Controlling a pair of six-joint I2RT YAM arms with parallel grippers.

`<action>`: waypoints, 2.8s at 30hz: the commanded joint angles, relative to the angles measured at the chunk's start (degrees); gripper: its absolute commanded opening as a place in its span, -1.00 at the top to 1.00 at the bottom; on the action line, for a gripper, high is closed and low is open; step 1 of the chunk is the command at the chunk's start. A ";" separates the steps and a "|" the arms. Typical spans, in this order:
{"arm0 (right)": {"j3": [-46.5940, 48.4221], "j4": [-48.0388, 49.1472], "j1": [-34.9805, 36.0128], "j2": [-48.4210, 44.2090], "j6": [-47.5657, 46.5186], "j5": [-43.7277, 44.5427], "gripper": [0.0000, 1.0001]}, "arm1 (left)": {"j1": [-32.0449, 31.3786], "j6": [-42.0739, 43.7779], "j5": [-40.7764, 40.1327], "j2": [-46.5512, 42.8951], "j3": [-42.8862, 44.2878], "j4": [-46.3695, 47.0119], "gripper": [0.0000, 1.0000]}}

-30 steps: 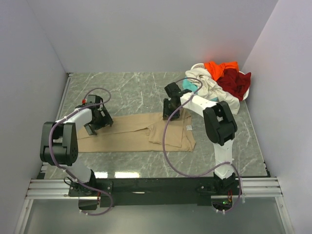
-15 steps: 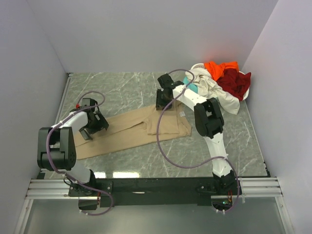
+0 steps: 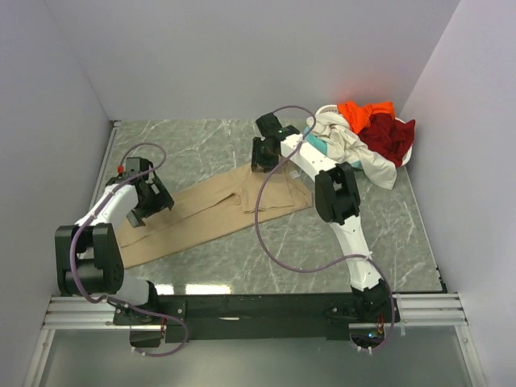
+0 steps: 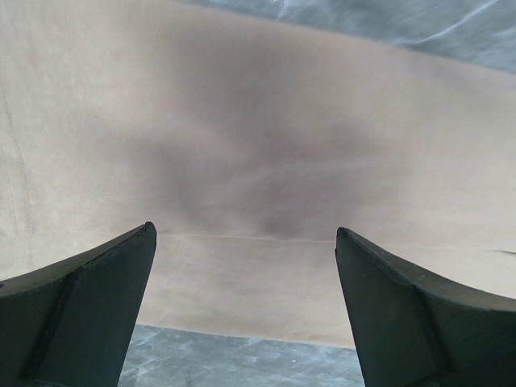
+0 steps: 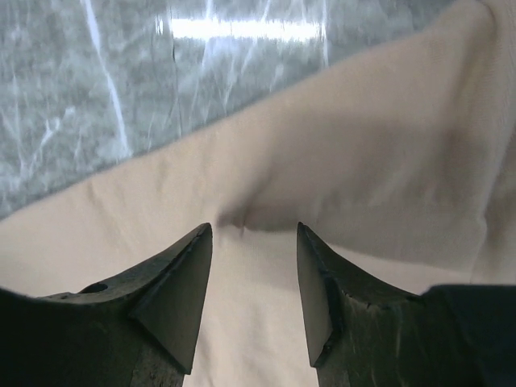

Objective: Fold and stack the t-shirts
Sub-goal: Fold the tshirt

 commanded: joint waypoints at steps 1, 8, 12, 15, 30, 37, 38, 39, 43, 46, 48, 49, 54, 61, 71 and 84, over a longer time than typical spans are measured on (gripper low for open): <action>-3.20 3.22 -0.04 -10.57 -0.87 -0.96 -0.07 | -0.12 2.76 1.66 -1.70 2.18 1.28 -0.99; -17.58 5.07 -0.12 -21.05 -2.27 -1.31 -0.07 | -1.35 1.97 5.09 0.06 -0.37 5.41 -0.99; -27.01 6.92 -0.04 -24.39 -2.28 -1.05 -0.06 | -2.06 1.44 5.70 1.02 -1.25 6.47 -0.99; -32.90 8.68 -0.12 -25.71 -1.58 -1.57 -0.05 | -2.23 1.35 5.09 1.81 -1.69 6.64 -0.99; -32.13 7.37 -0.48 -15.09 -1.13 1.59 -0.03 | -4.42 -3.13 1.04 2.61 -6.34 3.48 -0.99; -23.70 3.76 -2.23 -9.37 -1.57 3.96 -0.03 | -8.82 -7.61 2.18 2.08 -7.22 1.73 -0.96; -20.73 3.15 -2.50 -8.58 -1.66 4.05 -0.03 | -9.35 -8.40 2.45 1.99 -7.40 1.63 -0.96; -19.13 2.10 -2.93 -6.92 -1.75 4.14 -0.03 | -9.88 -8.75 2.71 1.91 -7.49 1.63 -0.96; -8.52 -1.42 -4.08 -2.35 -2.10 4.23 -0.03 | -13.47 -11.03 3.59 2.08 -8.36 1.11 -0.95; -3.92 -3.18 -4.78 0.73 -2.10 3.35 -0.03 | -15.76 -12.44 4.82 1.20 -9.77 1.54 -0.96; -1.19 -3.27 -5.05 2.05 -2.01 2.30 -0.04 | -17.25 -13.50 6.76 -0.20 -11.09 2.60 -0.95; -0.14 -3.36 -5.22 2.32 -1.93 2.03 -0.04 | -17.79 -13.76 6.93 -0.81 -11.27 2.60 -0.96; 0.57 -2.05 -5.22 1.80 -1.22 1.59 -0.04 | -18.49 -14.73 6.94 -6.87 -11.71 0.59 -0.96; -1.70 0.24 -5.31 -4.79 -0.96 2.12 -0.07 | -18.49 -15.09 2.29 -13.74 -8.29 -3.81 -0.97; -16.02 3.49 -2.50 -16.21 -0.96 2.30 -0.08 | -18.41 -15.08 -4.31 -11.09 -11.00 3.19 -0.99; -16.04 0.60 -1.18 -10.07 -0.08 1.59 -0.06 | -18.41 -14.12 -1.95 -8.73 -15.92 8.84 -0.99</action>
